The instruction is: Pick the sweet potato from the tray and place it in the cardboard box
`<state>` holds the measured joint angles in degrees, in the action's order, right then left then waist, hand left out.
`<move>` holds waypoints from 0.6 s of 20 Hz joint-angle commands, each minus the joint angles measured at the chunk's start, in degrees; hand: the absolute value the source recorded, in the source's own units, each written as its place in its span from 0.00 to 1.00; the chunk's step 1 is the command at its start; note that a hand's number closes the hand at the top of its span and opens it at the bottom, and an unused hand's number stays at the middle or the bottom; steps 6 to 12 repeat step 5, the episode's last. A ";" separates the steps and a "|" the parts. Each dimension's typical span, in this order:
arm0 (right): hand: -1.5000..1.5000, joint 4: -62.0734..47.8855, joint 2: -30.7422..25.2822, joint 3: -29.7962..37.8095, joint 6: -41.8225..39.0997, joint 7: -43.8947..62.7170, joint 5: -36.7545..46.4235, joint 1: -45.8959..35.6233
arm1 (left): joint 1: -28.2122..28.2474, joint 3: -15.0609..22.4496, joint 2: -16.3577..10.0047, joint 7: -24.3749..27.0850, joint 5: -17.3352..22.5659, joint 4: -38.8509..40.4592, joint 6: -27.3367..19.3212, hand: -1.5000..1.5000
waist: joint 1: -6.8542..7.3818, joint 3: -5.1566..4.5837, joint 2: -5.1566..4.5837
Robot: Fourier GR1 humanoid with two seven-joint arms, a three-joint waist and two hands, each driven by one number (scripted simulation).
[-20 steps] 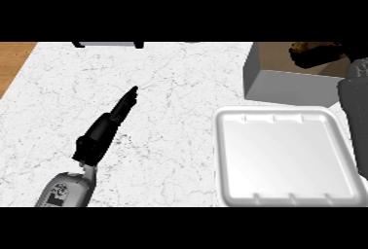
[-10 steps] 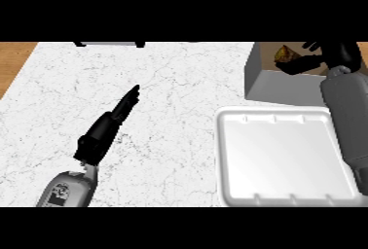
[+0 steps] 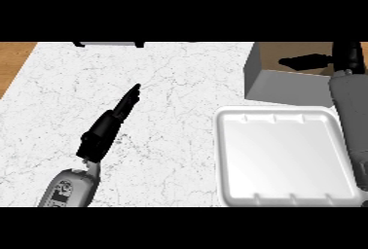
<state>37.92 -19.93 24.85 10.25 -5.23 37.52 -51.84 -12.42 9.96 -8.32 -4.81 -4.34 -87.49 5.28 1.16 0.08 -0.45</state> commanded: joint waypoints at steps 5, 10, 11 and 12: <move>0.00 0.05 -4.24 13.89 -3.68 -8.44 -16.81 0.43 | 0.56 -0.92 -0.09 1.91 0.58 0.82 0.94 0.50 | -0.89 -0.01 0.14; 0.00 0.05 -4.24 13.89 -3.68 -8.44 -16.81 0.43 | 0.56 -0.92 -0.09 1.91 0.58 0.82 0.94 0.50 | -0.89 -0.01 0.14; 0.00 0.05 -4.24 13.89 -3.68 -8.44 -16.81 0.43 | 0.56 -0.92 -0.09 1.91 0.58 0.82 0.94 0.50 | -0.89 -0.01 0.14; 0.00 0.05 -4.24 13.89 -3.68 -8.44 -16.81 0.43 | 0.56 -0.92 -0.09 1.91 0.58 0.82 0.94 0.50 | -0.89 -0.01 0.14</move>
